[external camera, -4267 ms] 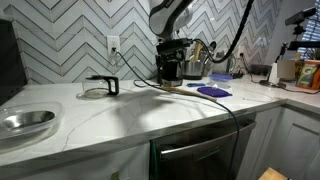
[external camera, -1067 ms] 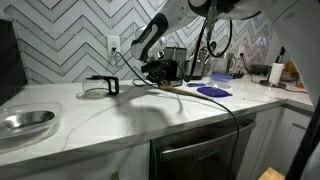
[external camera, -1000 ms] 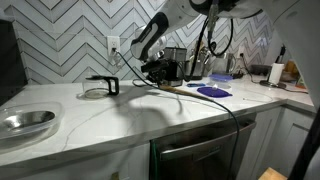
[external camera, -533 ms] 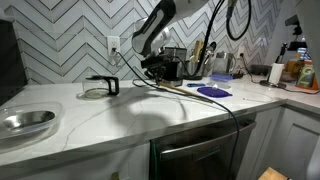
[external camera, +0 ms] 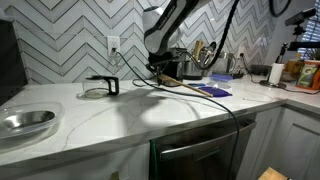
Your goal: Put the wooden spoon inside the silver container
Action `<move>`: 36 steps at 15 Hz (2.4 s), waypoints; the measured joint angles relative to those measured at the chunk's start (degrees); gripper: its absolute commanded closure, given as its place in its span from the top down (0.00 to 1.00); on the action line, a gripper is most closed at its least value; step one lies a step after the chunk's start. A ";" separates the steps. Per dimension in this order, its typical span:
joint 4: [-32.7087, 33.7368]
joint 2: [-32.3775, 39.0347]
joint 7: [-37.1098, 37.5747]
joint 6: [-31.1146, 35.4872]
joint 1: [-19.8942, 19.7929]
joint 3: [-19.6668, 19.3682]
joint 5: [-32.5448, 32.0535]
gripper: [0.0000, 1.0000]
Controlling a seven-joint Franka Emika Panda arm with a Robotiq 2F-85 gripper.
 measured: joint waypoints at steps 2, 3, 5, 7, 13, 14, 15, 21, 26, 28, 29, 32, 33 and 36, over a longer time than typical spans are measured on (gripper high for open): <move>-4.01 -4.54 0.20 3.60 -0.26 -0.01 -3.58 0.03; -5.74 -6.82 0.42 4.80 -0.47 0.07 -5.36 0.03; -8.88 -11.23 0.86 6.64 -1.16 0.49 -8.63 0.03; -11.49 -14.93 1.00 7.80 -1.95 1.17 -10.80 0.03; -15.59 -21.42 3.96 9.42 -2.46 1.06 -17.85 0.03; -15.68 -22.47 4.93 9.86 -2.95 1.01 -19.47 0.03; -15.70 -23.64 6.06 10.58 -3.61 0.92 -21.27 0.03; -14.47 -29.32 12.92 20.81 -8.77 -0.61 -30.95 0.03; -10.91 -29.17 18.50 28.90 -12.14 -1.53 -34.69 0.12; -11.06 -28.98 18.50 28.89 -11.97 -1.33 -34.69 0.12; -11.10 -28.92 18.50 28.88 -11.94 -1.27 -34.69 0.12; -11.12 -28.89 18.50 28.88 -11.94 -1.27 -34.69 0.03; -11.12 -28.89 18.50 28.88 -11.94 -1.27 -34.69 0.03; -9.93 -28.32 19.26 29.92 -12.09 -1.23 -34.74 0.03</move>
